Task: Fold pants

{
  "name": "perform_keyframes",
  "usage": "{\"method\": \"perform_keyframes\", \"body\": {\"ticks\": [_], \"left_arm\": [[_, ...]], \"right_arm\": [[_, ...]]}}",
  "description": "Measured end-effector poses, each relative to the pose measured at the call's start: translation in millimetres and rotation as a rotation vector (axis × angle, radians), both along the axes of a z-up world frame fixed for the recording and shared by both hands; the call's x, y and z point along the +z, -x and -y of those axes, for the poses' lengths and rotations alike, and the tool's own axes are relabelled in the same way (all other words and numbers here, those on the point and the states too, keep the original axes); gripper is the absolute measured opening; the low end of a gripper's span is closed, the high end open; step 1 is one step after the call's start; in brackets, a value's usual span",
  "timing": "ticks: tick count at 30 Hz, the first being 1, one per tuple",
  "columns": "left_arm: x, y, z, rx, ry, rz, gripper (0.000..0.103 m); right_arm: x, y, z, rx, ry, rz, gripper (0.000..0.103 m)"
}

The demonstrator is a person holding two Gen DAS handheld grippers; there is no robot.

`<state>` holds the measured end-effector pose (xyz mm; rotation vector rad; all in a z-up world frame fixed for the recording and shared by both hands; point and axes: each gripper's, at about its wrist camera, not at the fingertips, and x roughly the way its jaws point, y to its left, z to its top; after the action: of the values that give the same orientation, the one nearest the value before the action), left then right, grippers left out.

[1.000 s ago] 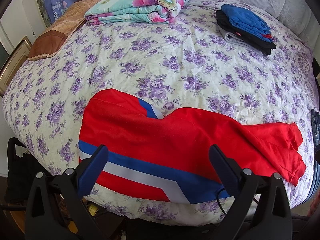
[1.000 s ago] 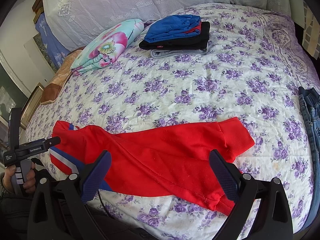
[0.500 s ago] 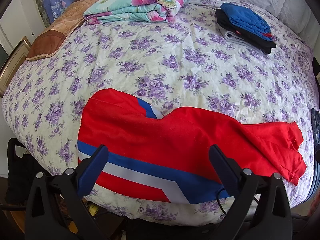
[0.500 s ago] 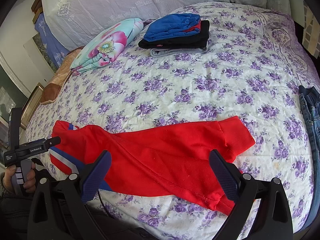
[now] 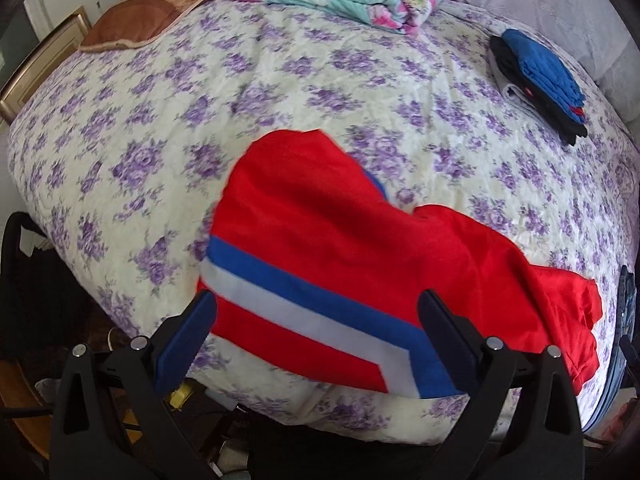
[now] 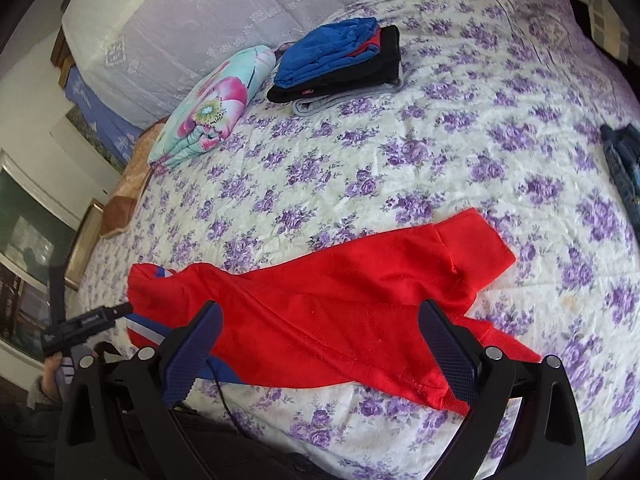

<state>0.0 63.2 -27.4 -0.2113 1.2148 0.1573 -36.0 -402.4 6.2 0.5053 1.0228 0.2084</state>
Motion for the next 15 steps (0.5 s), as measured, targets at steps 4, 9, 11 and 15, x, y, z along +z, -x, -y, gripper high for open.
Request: {"method": "perform_keyframes", "body": {"ticks": [4, 9, 11, 15], "left_arm": [[-10.0, 13.8, -29.3, 0.078, 0.054, -0.037, 0.098], [-26.2, 27.4, -44.3, 0.125, 0.074, -0.090, 0.098], [-32.4, 27.9, -44.7, 0.137, 0.105, -0.117, 0.098], [-40.0, 26.3, -41.2, 0.142, 0.159, -0.139, 0.098]], "right_arm": [[-20.5, 22.3, 26.1, -0.030, -0.083, -0.068, 0.098], [-57.9, 54.2, 33.1, -0.052, -0.194, -0.170, 0.098], [-75.3, 59.6, 32.6, -0.074, -0.256, -0.209, 0.095], [-104.6, 60.5, 44.8, -0.157, -0.345, -0.225, 0.085]]}}
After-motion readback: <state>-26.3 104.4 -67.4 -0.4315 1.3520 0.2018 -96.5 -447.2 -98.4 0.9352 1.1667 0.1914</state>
